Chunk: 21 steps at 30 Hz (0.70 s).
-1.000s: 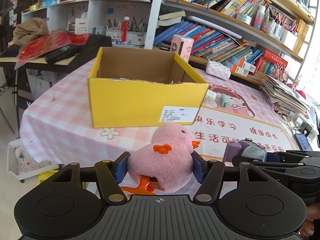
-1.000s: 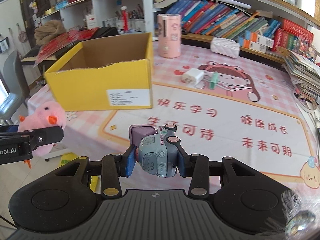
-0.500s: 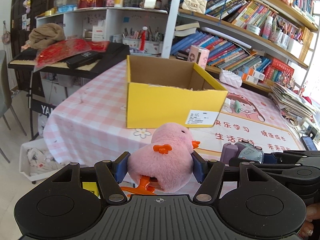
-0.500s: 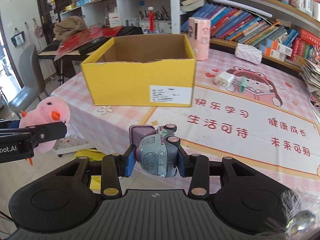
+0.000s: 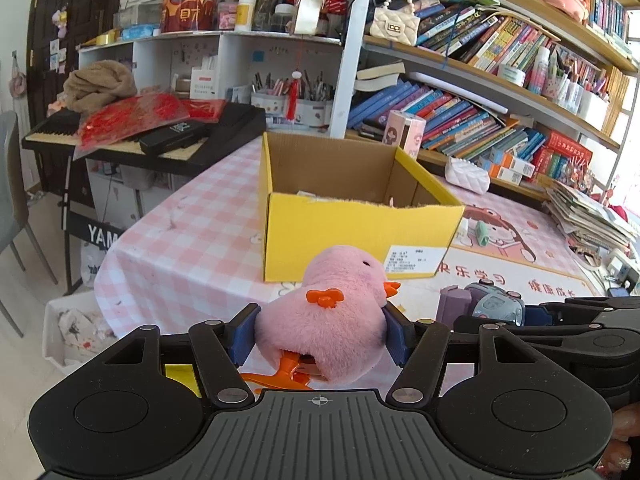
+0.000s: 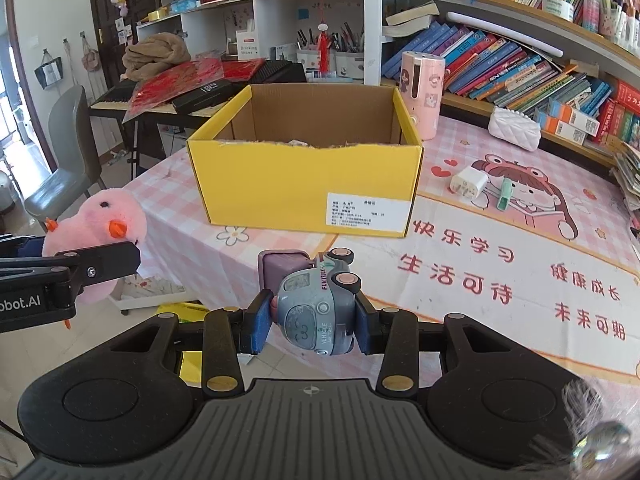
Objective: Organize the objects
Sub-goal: 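Carry the pig in left tool and toy car in right tool toward yellow box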
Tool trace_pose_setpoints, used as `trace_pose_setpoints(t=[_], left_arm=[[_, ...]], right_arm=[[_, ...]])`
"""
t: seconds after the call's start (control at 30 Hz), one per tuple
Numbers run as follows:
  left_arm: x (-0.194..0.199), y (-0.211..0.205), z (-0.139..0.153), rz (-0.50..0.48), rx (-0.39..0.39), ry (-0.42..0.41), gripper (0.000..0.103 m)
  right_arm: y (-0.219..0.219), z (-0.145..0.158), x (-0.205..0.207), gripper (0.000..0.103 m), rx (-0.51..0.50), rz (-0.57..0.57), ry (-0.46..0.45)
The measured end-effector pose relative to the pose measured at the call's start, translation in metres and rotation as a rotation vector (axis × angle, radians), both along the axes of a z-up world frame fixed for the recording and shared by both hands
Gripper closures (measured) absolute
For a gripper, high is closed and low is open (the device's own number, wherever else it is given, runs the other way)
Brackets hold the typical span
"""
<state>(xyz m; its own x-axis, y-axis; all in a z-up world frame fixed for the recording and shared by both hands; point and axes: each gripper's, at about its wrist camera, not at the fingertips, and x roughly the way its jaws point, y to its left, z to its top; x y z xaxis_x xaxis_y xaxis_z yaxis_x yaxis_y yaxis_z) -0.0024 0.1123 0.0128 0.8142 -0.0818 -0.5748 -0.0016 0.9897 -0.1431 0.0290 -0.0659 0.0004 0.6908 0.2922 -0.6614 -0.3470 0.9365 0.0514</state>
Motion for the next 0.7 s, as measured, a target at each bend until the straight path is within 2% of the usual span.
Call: trace_pose_setpoints(t=[0.37,0.57,0.7], left_arm=[[0.053,0.000,0.020,0.037,0.035,-0.047,0.040],[0.097,-0.010,0.031,0.038,0.058,-0.077,0.040],[0.127,-0.017,0.030,0.046,0.067,-0.079,0.040]], right_arm=[[0.000,0.029,0.052,0.064,0.062,0.038,-0.082],[0.000,0.049,0.100,0.064,0.091,0.067,-0.157],[0.003,0.048,0.137,0.064,0.064,0.091,-0.179]])
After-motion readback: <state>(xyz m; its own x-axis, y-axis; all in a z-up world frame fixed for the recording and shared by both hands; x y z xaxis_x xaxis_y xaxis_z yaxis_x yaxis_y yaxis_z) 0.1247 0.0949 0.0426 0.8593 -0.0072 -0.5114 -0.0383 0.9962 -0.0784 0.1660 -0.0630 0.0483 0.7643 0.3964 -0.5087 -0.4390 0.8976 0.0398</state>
